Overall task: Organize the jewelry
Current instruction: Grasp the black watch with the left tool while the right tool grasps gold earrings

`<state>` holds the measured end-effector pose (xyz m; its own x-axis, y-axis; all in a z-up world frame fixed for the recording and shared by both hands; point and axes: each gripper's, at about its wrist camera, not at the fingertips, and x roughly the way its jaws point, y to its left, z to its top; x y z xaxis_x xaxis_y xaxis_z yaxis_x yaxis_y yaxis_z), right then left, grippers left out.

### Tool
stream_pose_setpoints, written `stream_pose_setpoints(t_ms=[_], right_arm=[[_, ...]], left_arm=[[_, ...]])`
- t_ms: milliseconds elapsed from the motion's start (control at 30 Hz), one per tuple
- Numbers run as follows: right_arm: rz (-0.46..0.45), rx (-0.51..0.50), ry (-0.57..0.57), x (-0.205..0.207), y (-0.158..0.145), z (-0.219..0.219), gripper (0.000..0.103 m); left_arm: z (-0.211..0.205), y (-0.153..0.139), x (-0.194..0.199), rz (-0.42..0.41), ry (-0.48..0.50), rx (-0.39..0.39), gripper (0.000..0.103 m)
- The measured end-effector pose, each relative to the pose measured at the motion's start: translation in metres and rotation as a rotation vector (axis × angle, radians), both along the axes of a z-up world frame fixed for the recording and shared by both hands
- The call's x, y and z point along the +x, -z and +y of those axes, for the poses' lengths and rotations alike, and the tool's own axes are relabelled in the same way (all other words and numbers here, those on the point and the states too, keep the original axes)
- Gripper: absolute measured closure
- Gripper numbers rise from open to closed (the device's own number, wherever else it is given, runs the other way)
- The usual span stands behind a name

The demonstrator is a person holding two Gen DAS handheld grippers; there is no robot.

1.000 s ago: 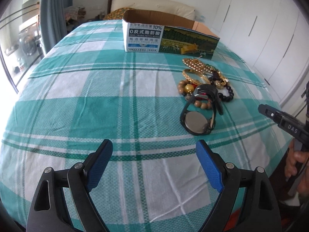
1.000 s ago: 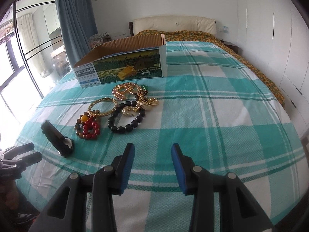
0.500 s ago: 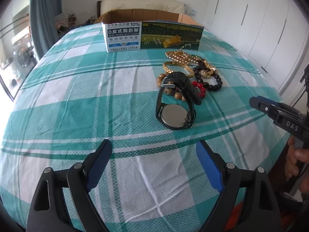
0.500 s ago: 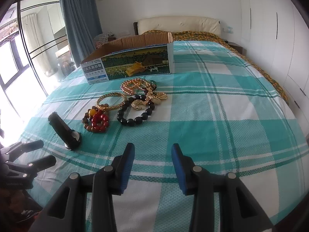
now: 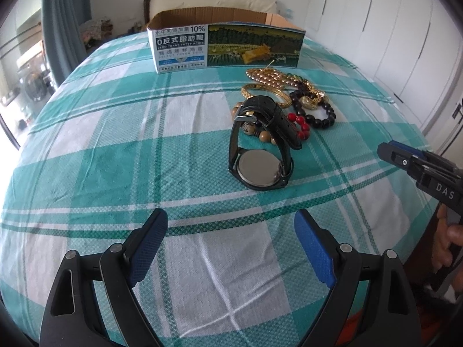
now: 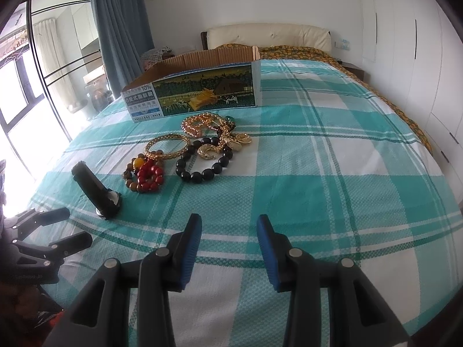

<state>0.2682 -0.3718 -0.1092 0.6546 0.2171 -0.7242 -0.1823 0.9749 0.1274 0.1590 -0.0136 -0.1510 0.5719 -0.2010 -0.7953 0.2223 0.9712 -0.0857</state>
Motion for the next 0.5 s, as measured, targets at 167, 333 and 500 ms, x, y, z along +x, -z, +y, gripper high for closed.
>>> stream_pose_setpoints(t_ms=[167,333,500], right_arm=[[-0.007,-0.001,-0.012,0.006,-0.003,0.004,0.063],[-0.003,0.011,-0.026,0.021,-0.008,0.006,0.063],[0.007,0.021,-0.041,0.035,-0.01,0.012,0.063]], left_arm=[[-0.004,-0.001,0.003,0.0,0.003,-0.019,0.013],[-0.009,-0.006,0.008,-0.009,0.014,-0.034,0.012],[-0.015,-0.01,0.014,-0.021,0.015,-0.043,0.012]])
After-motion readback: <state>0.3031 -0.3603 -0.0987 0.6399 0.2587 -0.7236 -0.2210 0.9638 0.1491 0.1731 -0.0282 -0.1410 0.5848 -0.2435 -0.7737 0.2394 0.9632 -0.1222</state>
